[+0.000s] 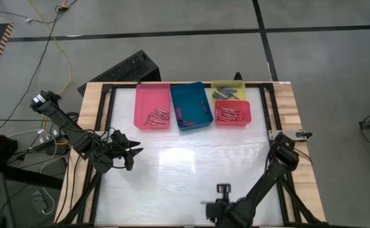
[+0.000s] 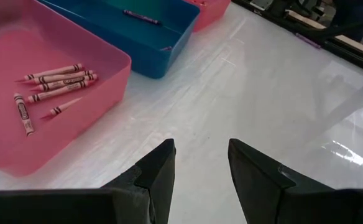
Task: Sort crayons
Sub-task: Put the violet crayon into the blue bin
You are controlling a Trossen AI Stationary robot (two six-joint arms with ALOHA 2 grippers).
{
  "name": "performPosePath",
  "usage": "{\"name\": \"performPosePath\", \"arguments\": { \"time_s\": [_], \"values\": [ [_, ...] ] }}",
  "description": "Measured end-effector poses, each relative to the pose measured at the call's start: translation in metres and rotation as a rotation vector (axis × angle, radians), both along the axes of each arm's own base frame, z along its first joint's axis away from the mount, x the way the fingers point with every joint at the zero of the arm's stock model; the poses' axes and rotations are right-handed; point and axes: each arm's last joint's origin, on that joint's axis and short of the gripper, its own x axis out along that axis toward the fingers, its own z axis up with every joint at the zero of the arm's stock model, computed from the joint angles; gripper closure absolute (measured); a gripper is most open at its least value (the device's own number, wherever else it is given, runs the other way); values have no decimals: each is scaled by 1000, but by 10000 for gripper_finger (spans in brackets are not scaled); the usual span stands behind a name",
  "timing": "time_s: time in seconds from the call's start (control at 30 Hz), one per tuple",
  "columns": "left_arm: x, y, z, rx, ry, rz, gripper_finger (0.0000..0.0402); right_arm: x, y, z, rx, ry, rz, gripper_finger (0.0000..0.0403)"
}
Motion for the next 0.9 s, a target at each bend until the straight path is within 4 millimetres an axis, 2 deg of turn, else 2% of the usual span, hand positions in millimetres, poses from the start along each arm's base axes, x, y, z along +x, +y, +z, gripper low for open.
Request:
{"name": "performPosePath", "arguments": {
  "time_s": [0.23, 0.37, 0.63, 0.8, 0.9],
  "values": [
    [0, 0, 0, 7, 3, -3, 262, -9, -45, 46, -149, 2, -33, 400],
    [0, 0, 0, 26, 10, -13, 262, -15, -74, 85, -165, -73, -17, 400],
    [0, 0, 0, 61, 21, -27, 262, -37, -148, 154, -189, -210, -68, 400],
    [0, 1, 0, 92, 15, -15, 262, -50, -193, 180, -196, -253, -101, 400],
    [0, 2, 1, 106, 4, 5, 262, -60, -218, 185, -218, -248, -122, 400]
  ]
}}
